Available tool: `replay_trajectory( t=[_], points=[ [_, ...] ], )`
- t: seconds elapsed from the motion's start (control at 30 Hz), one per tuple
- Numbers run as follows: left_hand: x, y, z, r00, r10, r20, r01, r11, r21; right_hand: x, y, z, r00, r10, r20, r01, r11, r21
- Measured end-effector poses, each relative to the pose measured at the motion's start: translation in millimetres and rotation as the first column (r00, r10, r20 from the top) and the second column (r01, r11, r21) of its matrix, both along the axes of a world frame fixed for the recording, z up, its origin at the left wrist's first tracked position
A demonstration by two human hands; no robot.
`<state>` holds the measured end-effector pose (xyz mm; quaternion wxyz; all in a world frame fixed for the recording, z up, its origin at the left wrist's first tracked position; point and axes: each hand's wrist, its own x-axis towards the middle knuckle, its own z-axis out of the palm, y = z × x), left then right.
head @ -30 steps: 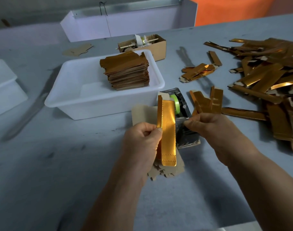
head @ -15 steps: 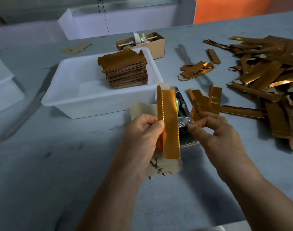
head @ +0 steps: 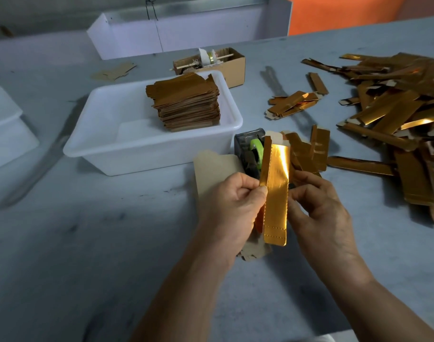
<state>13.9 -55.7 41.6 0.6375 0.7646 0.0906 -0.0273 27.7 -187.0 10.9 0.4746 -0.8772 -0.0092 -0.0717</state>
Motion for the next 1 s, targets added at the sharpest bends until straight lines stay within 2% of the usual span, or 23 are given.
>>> replay_trajectory(
  t=[0.07,0.2,0.27,0.33,0.4,0.47,0.53,0.63,0.7,1.0],
  points=[
    [0.5,-0.4,-0.5,1.000,0.011,-0.018,-0.011,1.000,0.012,1.0,-0.2,-0.8,1.000,0.011,0.015,-0.010,1.000,-0.029],
    [2.3,0.4,1.2,0.999,0.014,-0.039,-0.013,1.000,0.026,5.3,-1.2,0.4,0.998,0.026,0.055,-0.014,0.978,-0.206],
    [2.6,0.9,3.3,0.998,0.016,-0.053,-0.015,1.000,0.009,4.7,-6.1,1.9,0.999,0.032,0.040,-0.024,0.983,-0.182],
    [2.7,1.0,4.7,0.997,0.020,-0.077,-0.022,0.999,-0.032,1.7,-15.3,6.4,1.000,-0.007,0.025,0.009,0.998,-0.058],
    [1.8,2.6,4.6,0.996,0.026,-0.084,-0.031,0.998,-0.053,-1.2,-26.2,17.0,0.998,-0.038,-0.049,0.045,0.987,0.152],
    [-0.7,4.6,4.0,0.996,0.045,-0.073,-0.050,0.996,-0.072,-2.7,-34.1,33.9,0.987,0.059,-0.148,0.003,0.921,0.389],
    [-2.8,5.9,3.8,0.996,0.069,-0.057,-0.075,0.991,-0.107,-2.8,-38.1,48.7,0.958,0.229,-0.171,-0.122,0.868,0.482],
    [-5.0,7.5,4.7,0.994,0.109,-0.024,-0.111,0.988,-0.106,-1.7,-29.6,62.9,0.888,0.427,-0.169,-0.318,0.837,0.445],
    [-6.3,7.7,5.5,0.993,0.117,-0.013,-0.117,0.986,-0.115,-1.0,-20.7,66.9,0.866,0.476,-0.153,-0.387,0.832,0.398],
    [-12.1,8.4,1.5,0.988,0.148,0.051,-0.146,0.988,-0.041,4.1,-4.8,59.4,0.901,0.426,-0.077,-0.407,0.894,0.189]
  ],
)
